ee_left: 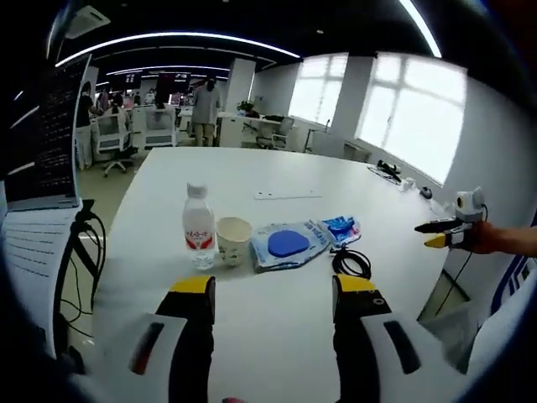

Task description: Arrange the tabletop items into an orderly group along one side of the table until the central work area is clear of visible clutter.

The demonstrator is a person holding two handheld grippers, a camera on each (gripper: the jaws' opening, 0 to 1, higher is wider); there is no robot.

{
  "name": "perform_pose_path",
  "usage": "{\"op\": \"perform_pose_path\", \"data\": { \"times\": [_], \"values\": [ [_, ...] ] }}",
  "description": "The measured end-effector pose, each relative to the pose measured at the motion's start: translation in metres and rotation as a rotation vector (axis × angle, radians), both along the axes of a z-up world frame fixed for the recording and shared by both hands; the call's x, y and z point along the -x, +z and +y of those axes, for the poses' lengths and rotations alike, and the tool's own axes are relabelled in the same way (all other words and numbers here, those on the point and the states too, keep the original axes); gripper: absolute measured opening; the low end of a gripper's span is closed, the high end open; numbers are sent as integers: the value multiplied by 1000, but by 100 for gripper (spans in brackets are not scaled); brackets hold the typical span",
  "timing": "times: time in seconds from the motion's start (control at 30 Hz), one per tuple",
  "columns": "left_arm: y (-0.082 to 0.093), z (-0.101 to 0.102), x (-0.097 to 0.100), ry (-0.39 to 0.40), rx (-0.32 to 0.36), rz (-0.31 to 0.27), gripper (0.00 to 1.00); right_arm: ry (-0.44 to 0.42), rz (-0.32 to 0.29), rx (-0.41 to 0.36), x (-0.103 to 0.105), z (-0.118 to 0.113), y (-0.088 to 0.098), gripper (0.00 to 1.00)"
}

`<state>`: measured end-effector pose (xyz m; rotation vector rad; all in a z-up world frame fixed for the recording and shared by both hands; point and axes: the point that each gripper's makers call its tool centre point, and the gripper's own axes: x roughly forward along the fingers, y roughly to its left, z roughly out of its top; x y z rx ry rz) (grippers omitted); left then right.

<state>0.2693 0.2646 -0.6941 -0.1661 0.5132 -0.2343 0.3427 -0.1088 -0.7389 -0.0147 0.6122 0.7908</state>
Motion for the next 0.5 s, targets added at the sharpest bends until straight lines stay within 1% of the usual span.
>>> {"op": "perform_pose_path", "data": {
  "times": [0.03,0.1,0.17,0.23,0.33,0.4,0.5],
  "values": [
    [7,-1,5,2,0,-2,63,1,-2,-2,1,0,2,75],
    [8,4,8,-2,0,-4,68,5,-4,1,2,-2,3,78],
    [9,13,13,8,-7,-4,69,12,-3,4,7,0,7,80],
    [12,18,17,17,-11,-12,70,16,0,1,6,-1,4,82],
    [15,25,22,38,6,-21,73,29,2,0,13,4,6,85],
    [18,26,24,43,9,-24,75,40,5,3,13,6,4,86],
    [19,27,26,48,33,-28,78,47,9,1,15,8,1,87]
  ]
}}
